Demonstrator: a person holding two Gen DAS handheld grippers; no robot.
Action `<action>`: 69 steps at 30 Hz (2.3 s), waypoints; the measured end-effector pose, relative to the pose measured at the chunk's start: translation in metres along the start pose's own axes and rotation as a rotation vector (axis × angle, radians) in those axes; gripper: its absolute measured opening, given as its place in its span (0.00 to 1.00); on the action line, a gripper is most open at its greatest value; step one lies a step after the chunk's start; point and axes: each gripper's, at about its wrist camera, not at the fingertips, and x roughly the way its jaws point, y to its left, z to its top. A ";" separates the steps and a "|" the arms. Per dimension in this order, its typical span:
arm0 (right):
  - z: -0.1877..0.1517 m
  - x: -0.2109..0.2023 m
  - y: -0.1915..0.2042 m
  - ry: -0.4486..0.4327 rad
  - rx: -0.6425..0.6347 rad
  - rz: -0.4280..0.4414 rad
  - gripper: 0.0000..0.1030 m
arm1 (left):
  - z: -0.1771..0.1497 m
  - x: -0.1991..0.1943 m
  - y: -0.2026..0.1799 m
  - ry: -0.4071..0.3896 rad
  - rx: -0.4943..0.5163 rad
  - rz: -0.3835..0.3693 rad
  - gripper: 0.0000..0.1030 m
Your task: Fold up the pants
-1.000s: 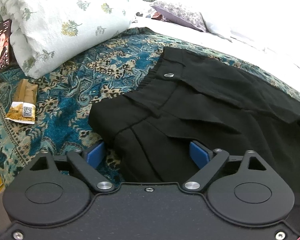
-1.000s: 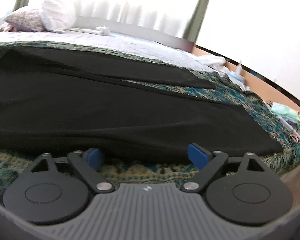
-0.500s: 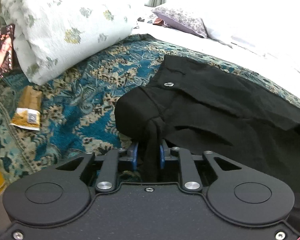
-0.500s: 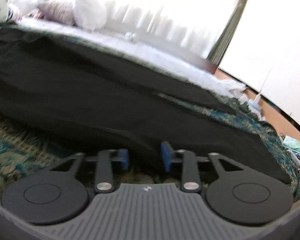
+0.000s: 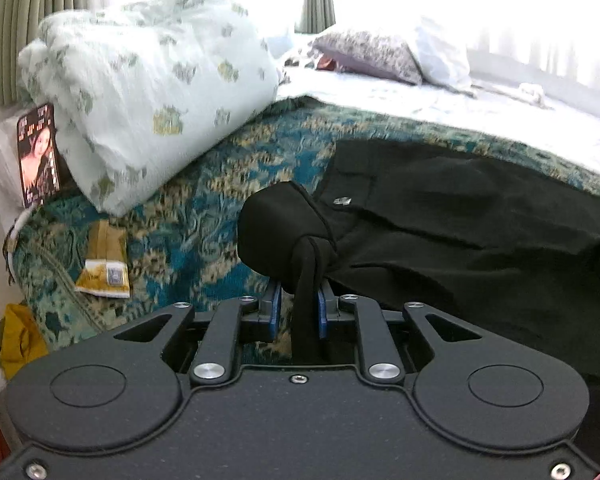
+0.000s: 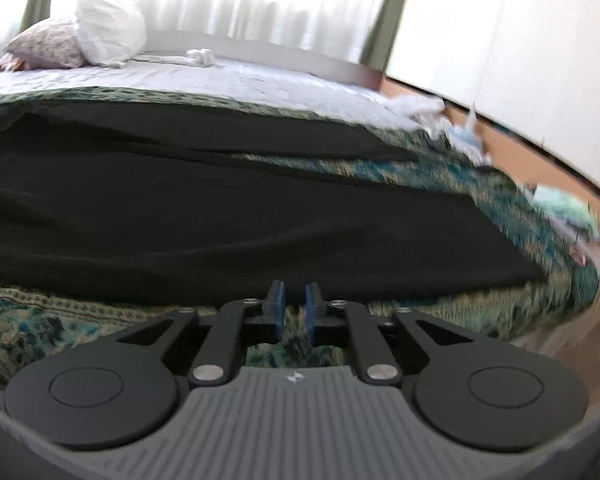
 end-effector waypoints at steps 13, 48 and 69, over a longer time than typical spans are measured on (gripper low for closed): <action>-0.027 0.025 -0.101 -0.034 0.806 0.048 0.56 | -0.008 0.013 -0.001 0.041 0.012 0.021 0.18; 0.007 0.107 -0.285 -0.110 0.953 -0.300 0.10 | 0.005 -0.012 0.008 0.026 0.008 0.011 0.18; 0.033 0.089 -0.284 -0.131 0.776 -0.386 0.65 | 0.021 -0.026 -0.011 -0.024 -0.070 0.038 0.94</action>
